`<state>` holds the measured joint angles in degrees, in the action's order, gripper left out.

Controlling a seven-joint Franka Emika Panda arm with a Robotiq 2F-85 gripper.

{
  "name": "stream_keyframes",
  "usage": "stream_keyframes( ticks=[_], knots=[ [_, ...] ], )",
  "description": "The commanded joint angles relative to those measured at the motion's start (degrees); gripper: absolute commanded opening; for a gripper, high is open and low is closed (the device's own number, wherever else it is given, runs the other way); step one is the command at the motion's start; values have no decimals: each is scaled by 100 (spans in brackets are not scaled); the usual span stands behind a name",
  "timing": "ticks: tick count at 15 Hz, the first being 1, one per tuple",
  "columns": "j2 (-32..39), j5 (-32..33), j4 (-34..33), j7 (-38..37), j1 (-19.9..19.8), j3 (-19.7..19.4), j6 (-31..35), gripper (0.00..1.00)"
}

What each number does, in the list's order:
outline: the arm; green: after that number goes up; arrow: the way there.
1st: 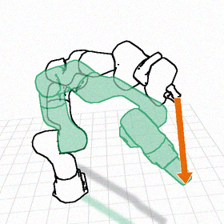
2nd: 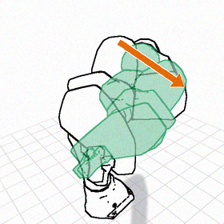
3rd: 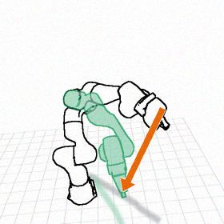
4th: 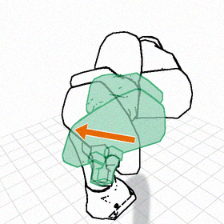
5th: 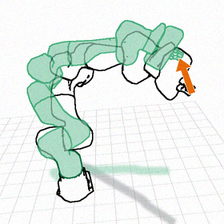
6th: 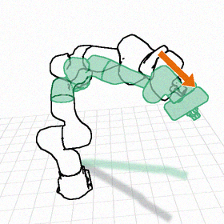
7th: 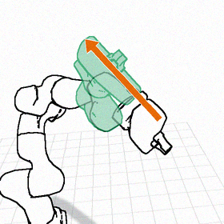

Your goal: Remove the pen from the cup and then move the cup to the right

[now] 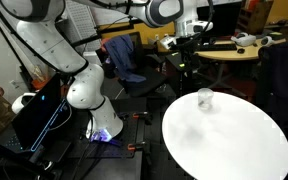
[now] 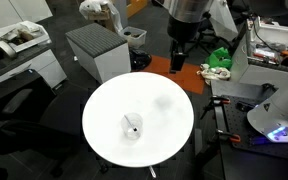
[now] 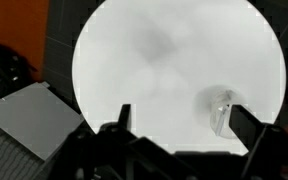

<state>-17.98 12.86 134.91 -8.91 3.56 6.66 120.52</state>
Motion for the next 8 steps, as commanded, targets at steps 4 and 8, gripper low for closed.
stream_keyframes(
  ticks=[4,8],
  knots=[
    [518,29,-127,-1012,-121,127,1289,100],
    [911,875,-193,-2285,-302,345,1779,100]
  ],
)
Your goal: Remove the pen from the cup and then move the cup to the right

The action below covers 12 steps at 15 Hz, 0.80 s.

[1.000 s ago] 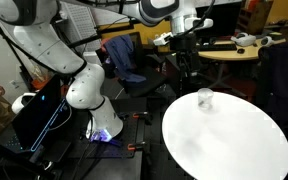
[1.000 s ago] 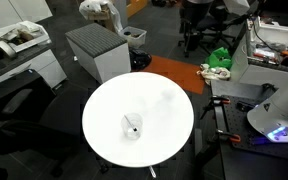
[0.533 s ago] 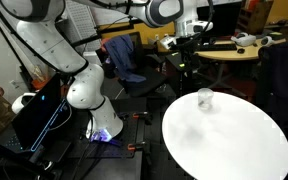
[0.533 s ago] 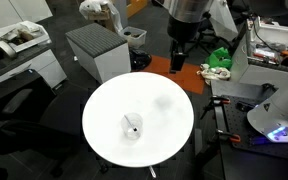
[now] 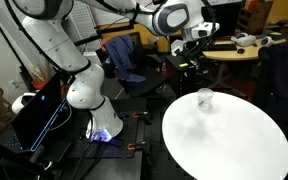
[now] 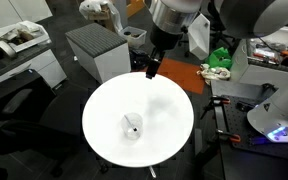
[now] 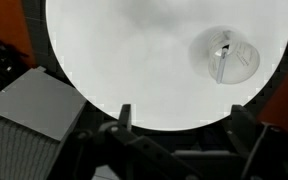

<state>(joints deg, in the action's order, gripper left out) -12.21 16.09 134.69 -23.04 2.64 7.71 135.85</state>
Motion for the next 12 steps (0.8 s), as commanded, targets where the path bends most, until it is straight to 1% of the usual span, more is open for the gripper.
stream_keyframes(
  ticks=[1,4,7,9,11,12],
  knots=[
    [445,886,-220,-1311,-261,301,297,100],
    [830,1777,-475,-2500,-235,362,216,100],
    [1181,2277,-730,-3252,-48,258,182,100],
    [1404,2482,-889,-3540,64,200,191,100],
    [1605,2500,-1013,-3470,176,165,221,100],
    [1360,2372,-773,-3349,176,102,218,100]
  ],
)
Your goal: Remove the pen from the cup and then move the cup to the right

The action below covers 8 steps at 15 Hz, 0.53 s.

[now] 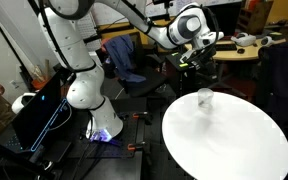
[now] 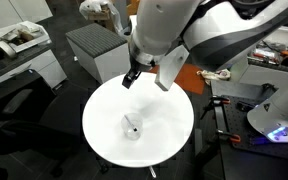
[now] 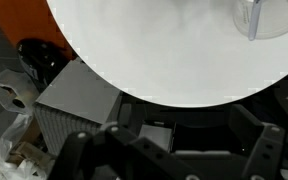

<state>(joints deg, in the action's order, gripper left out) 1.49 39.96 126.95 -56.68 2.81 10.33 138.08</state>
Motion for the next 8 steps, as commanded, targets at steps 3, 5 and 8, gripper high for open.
stream_keyframes(
  ticks=[3,5,8],
  knots=[
    [72,-25,-29,23,224,-211,-7,100],
    [65,-24,-29,24,218,-231,-7,100],
    [51,57,-26,-110,216,-245,-25,100]
  ],
)
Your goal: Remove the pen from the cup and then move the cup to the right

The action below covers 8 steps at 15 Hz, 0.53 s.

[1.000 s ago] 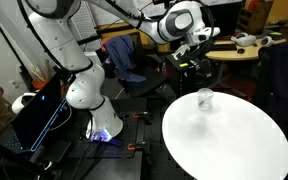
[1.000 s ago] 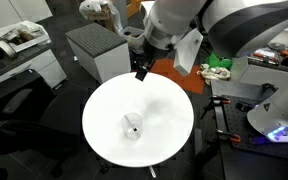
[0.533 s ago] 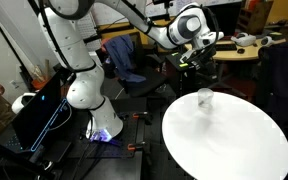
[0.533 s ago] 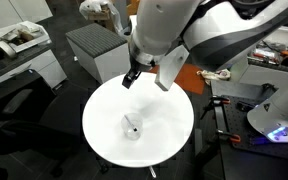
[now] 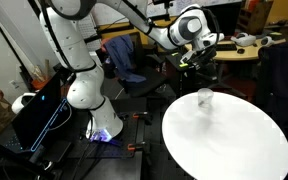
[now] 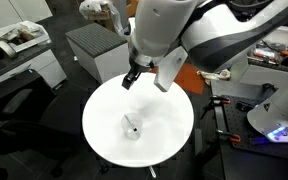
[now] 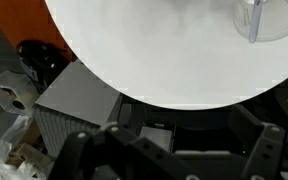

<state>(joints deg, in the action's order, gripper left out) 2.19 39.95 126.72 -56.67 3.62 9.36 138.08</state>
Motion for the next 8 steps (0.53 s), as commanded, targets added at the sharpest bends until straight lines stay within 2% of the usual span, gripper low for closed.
stream_keyframes(
  ticks=[1,8],
  knots=[
    [-12,81,3,-130,133,-164,23,100],
    [159,428,12,-577,191,-251,518,100]
  ],
)
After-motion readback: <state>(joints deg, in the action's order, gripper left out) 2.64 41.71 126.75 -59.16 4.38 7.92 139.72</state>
